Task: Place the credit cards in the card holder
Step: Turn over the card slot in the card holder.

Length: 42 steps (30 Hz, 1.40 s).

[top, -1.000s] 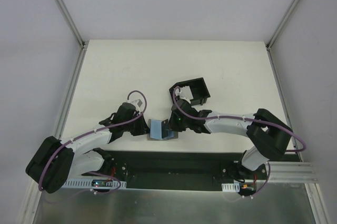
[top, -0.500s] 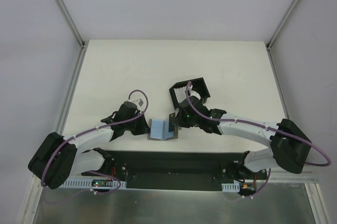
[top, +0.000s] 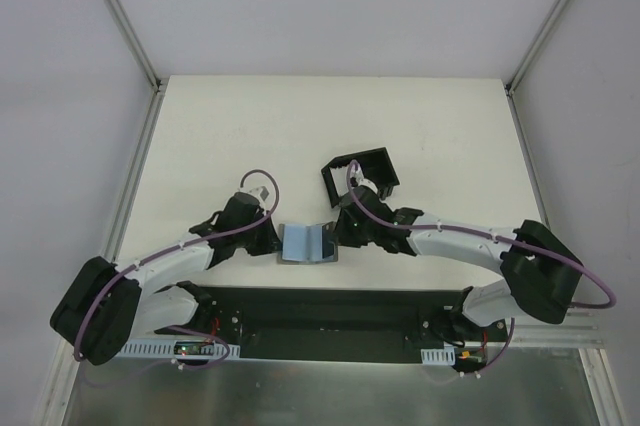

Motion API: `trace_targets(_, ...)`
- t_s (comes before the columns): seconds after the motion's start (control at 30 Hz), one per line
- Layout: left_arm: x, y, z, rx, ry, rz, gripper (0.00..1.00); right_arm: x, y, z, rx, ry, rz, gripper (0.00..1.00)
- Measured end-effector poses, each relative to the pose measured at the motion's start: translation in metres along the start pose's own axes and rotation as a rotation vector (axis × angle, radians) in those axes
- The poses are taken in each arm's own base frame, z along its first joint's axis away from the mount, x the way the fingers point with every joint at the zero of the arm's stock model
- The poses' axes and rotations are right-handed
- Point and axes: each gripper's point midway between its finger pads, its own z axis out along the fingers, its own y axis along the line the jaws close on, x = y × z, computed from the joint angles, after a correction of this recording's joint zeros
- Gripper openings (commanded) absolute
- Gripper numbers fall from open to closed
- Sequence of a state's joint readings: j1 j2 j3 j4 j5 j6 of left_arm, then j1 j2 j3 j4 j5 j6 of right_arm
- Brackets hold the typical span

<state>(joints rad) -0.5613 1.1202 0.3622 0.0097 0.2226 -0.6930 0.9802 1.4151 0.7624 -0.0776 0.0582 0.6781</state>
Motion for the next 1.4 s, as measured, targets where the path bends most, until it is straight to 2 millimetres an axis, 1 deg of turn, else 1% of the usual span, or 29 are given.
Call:
trace_targets(0.13,-0.004,0.001,-0.003,-0.006,-0.029,0.01,0.0,0.0,0.0,0.003,0.007,-0.004,-0.006,0.0)
trace_targets(0.3,-0.001,0.009,-0.004,-0.018,-0.042,0.03,0.0,-0.002,0.004,0.004,0.004,-0.039,-0.022,0.0)
trace_targets(0.43,-0.003,0.009,-0.006,-0.02,-0.053,0.036,0.0,0.0,0.006,0.004,0.005,-0.052,-0.046,0.0)
trace_targets(0.57,-0.001,0.01,-0.006,-0.021,-0.056,0.036,0.0,-0.004,0.008,0.004,-0.002,-0.07,-0.054,0.0)
trace_targets(0.63,-0.001,0.012,-0.006,-0.025,-0.059,0.036,0.0,-0.006,0.01,0.004,-0.006,-0.074,-0.062,0.0)
trace_targets(0.83,-0.001,0.012,-0.006,-0.025,-0.061,0.039,0.0,-0.015,0.025,0.009,-0.028,-0.089,-0.071,0.0)
trace_targets(0.93,-0.001,0.012,-0.007,-0.024,-0.061,0.044,0.0,-0.013,0.023,0.013,-0.021,-0.083,-0.071,0.0)
trace_targets(1.07,-0.002,0.011,-0.009,-0.017,-0.07,0.052,0.0,-0.013,0.022,0.014,-0.018,-0.082,-0.071,0.0)
trace_targets(1.17,-0.002,0.011,-0.012,-0.008,-0.081,0.059,0.0,-0.013,0.019,0.01,-0.014,-0.089,-0.07,0.0)
trace_targets(1.27,-0.001,0.011,-0.013,-0.005,-0.084,0.062,0.0,-0.016,0.014,-0.002,-0.007,-0.111,-0.068,0.0)
trace_targets(1.4,0.0,0.012,-0.013,-0.008,-0.08,0.061,0.0,-0.022,0.015,-0.016,-0.024,-0.135,-0.059,0.0)
